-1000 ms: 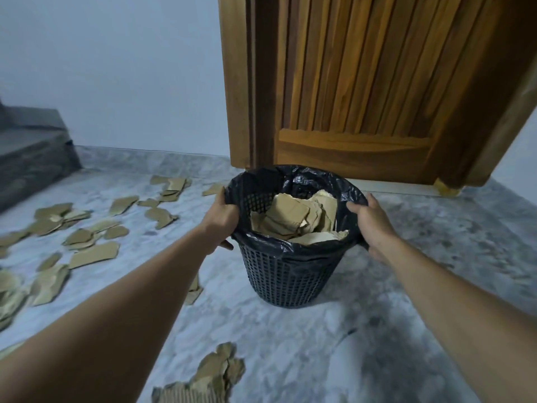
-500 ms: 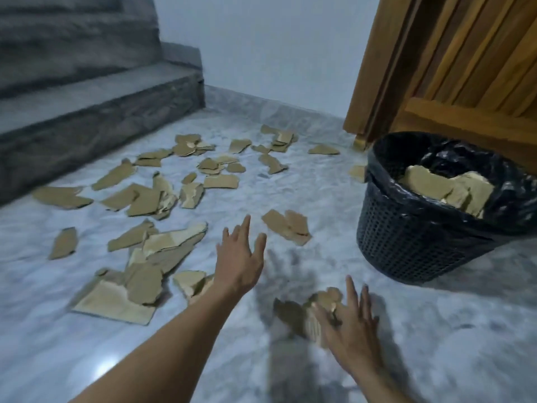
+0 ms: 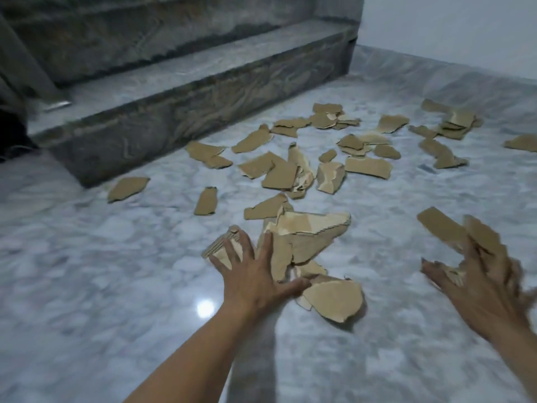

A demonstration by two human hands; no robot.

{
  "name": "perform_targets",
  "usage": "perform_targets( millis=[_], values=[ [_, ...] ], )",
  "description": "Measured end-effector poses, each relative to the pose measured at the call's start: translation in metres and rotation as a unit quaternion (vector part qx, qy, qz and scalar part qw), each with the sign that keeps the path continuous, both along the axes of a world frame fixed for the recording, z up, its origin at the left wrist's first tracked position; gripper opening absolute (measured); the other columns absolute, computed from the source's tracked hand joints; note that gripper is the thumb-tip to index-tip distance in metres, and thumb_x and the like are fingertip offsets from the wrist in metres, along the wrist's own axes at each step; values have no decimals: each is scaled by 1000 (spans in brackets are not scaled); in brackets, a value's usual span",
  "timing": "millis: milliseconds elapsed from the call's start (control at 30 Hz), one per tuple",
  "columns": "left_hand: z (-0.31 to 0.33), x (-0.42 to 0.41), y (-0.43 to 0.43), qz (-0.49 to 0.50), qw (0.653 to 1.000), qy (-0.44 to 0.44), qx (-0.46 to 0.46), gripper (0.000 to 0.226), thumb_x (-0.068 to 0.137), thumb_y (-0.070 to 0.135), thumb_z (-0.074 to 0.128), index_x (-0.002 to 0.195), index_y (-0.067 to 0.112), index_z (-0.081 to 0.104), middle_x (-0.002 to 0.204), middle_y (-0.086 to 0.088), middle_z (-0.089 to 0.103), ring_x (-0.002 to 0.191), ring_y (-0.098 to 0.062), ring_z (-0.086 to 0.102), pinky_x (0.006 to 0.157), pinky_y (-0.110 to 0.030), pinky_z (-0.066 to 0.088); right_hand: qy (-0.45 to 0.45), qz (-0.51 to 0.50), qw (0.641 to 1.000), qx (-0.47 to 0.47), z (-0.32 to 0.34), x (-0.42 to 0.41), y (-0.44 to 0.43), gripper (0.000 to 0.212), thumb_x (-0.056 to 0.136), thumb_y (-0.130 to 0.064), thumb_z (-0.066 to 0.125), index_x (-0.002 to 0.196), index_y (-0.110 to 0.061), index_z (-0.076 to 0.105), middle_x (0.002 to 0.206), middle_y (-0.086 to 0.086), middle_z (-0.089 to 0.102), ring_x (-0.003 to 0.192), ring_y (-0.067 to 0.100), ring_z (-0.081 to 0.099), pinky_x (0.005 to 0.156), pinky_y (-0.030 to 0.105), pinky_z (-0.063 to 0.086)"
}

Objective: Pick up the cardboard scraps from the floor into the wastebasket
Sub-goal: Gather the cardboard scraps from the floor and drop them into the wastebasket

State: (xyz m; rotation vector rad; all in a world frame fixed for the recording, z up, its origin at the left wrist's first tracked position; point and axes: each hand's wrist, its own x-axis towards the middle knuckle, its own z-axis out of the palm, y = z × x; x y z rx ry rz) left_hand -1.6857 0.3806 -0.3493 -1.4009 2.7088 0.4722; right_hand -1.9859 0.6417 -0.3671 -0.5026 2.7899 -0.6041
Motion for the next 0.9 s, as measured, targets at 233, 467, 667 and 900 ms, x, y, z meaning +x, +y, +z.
perform_targets(
  millis=[233,467,667,900],
  values=[
    [-3,-29,-73,3,994,104,-33,107,67,100,28,153,37,21,169,-2,11,156,-28,2,121,-62,0,42,60,995,70,15,-30,-153,102,62,-106,18,143,-48,40,158,5,24,147,35,19,114,67,7],
    [4,-92,-184,68,980,175,-67,122,57,105,28,158,40,7,169,-5,2,155,-35,-5,118,-66,-7,50,46,996,-52,27,-52,-247,97,71,-94,40,153,-46,20,164,8,4,152,36,2,118,67,-1],
    [-14,-137,-240,29,998,63,-10,115,61,106,6,156,46,-18,169,-9,-16,152,-45,-16,115,-69,-14,-70,24,997,-7,37,-71,-314,117,52,-108,12,155,-55,-6,170,3,-8,155,34,-9,115,69,-11],
    [-23,-146,-230,33,996,73,-31,92,88,84,7,162,29,7,170,-11,-3,155,-34,-10,125,-53,-6,10,167,985,-33,10,-9,-377,95,84,-85,38,161,-35,13,166,1,22,153,26,14,122,51,10]
  ],
)
